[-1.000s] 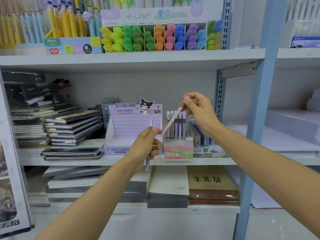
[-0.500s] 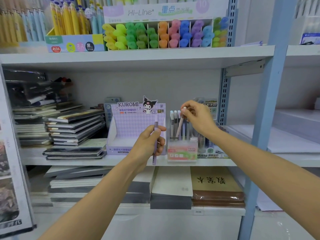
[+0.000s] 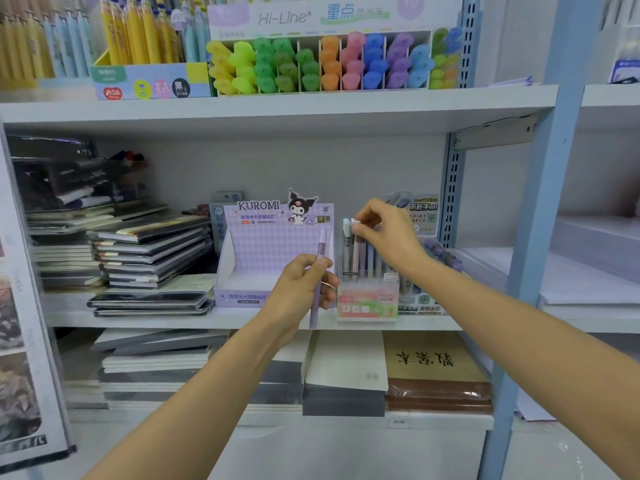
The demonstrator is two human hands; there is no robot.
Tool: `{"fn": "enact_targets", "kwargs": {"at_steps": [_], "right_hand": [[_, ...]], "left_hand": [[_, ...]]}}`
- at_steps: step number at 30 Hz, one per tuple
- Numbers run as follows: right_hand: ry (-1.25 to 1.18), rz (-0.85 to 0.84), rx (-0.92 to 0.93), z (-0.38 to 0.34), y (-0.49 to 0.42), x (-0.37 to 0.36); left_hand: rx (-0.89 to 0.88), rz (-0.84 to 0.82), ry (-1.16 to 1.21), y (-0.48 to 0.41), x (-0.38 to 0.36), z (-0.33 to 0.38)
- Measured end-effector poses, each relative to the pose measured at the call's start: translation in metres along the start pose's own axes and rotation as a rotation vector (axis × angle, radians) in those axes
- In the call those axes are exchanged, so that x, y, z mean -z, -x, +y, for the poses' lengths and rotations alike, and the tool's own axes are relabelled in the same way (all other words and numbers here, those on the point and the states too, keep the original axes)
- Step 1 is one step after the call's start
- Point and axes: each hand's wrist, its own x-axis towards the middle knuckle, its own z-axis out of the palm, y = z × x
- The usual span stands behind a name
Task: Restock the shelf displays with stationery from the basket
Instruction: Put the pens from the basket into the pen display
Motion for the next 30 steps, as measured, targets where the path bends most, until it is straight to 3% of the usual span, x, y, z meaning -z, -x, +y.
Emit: {"fn": "enact_targets", "kwargs": {"at_steps": [8,11,14,18,22,25,30], "right_hand": [[0.167,-0.090,-0.064,0.000,0.001,0.010],[-0.114,-0.063,-0.041,-0.014,0.010,0.020],[-0.468,-0.229,-0.068,-0.031,0.021,0.028],[-0.518,-0.291,-0.014,-0.040,0.029,0.031],[-0.488,-0.078,-0.037,-0.033,0.018,0.047],[-0.402,0.072,-0.062,-0.018,0.012,0.056],[-0.219,0.026,-0.049,0.000,0.018,0.044]], "left_hand": [[-0.053,0.033,-0.022,0.003,-0.002,0.004],[-0.075,0.030,-0.034,0.003,-0.004,0.005],[-0.105,0.023,-0.053,0.000,-0.012,0.007],[-0.178,0.026,-0.104,-0.002,-0.025,0.010],[-0.336,0.169,-0.454,0.002,-0.026,0.002],[-0.502,0.114,-0.815,0.008,-0.023,-0.011],[-0.506,0.000,-1.131,0.012,-0.023,-0.033]]}}
